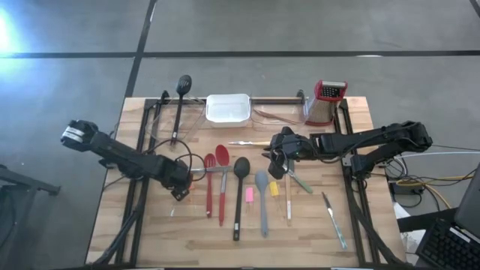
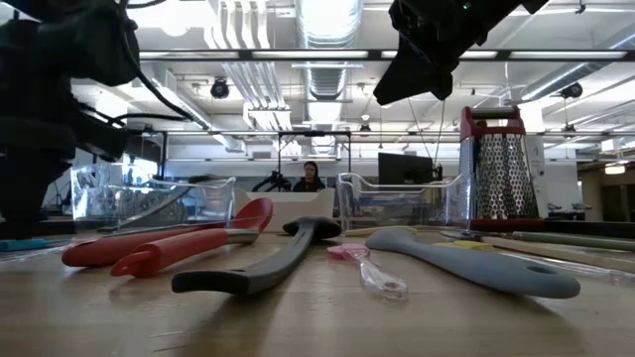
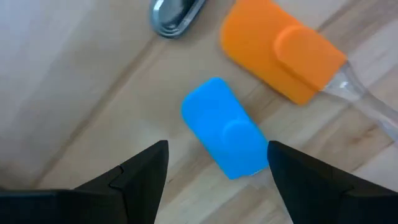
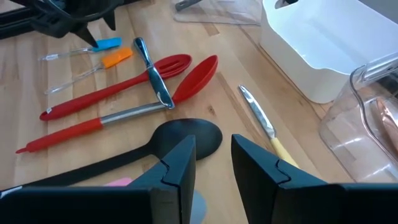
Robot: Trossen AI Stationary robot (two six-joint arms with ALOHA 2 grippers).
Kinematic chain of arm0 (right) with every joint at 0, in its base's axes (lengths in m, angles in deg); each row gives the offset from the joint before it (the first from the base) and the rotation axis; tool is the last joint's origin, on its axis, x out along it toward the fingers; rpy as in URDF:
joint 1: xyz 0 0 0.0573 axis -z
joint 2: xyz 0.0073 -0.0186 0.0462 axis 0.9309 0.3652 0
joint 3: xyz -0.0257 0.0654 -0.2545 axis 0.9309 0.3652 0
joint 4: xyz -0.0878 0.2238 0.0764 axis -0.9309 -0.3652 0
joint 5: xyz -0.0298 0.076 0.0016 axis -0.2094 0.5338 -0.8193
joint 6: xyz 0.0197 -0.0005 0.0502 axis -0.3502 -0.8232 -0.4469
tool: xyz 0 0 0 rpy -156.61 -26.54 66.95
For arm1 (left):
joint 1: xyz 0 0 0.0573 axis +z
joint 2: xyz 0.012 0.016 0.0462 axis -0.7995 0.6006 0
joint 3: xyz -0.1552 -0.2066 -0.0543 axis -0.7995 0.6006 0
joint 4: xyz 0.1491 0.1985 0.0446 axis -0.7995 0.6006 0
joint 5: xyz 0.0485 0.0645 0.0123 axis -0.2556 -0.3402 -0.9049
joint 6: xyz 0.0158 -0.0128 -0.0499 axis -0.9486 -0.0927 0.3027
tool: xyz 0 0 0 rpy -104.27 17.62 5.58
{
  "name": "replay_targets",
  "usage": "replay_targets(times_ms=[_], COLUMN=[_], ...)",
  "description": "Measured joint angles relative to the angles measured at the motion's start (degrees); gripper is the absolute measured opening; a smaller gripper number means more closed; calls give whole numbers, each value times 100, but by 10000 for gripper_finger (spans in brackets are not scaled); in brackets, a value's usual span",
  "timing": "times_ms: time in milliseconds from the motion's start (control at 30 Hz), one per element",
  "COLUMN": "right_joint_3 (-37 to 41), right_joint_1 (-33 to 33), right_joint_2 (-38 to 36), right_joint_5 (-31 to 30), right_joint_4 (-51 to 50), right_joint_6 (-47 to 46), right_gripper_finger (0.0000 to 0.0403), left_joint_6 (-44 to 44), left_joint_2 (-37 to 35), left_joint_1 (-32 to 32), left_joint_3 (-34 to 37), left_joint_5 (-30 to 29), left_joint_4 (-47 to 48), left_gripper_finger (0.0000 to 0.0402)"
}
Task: Pick & Place Kitchen Items
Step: Put the blue spatula into the white bin
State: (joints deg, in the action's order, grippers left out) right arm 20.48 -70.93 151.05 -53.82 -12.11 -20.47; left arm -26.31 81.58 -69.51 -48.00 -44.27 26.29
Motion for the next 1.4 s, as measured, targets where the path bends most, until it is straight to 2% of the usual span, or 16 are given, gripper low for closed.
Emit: replay_targets(times_ms=[233,400,667,767,967,1300,1400], right_joint_3=[0,0,0,0,0,0,0], right_joint_1=[0,0,0,0,0,2,2], right_joint_2=[0,0,0,0,0,0,0], right_joint_5=[-1,-1,-1,-3,-3,-6,-5], right_joint_4=[2,2,2,2,3,2,2], right_joint_6=[-20,-21,-20,-20,-20,-20,-20], right_gripper_finger=[95,95,95,95,95,95,95], left_joint_6=[-218,-247,-170,-170,-135,-49,-22], left_joint_2=[18,94,192,195,199,203,203], left_joint_1=[127,171,175,175,177,183,181], left_joint_3=[27,156,278,287,311,481,438], left_joint_5=[14,66,147,149,92,20,32], left_joint_4=[-104,-515,-512,-493,-378,-287,-282], left_gripper_finger=[279,279,278,266,203,34,34])
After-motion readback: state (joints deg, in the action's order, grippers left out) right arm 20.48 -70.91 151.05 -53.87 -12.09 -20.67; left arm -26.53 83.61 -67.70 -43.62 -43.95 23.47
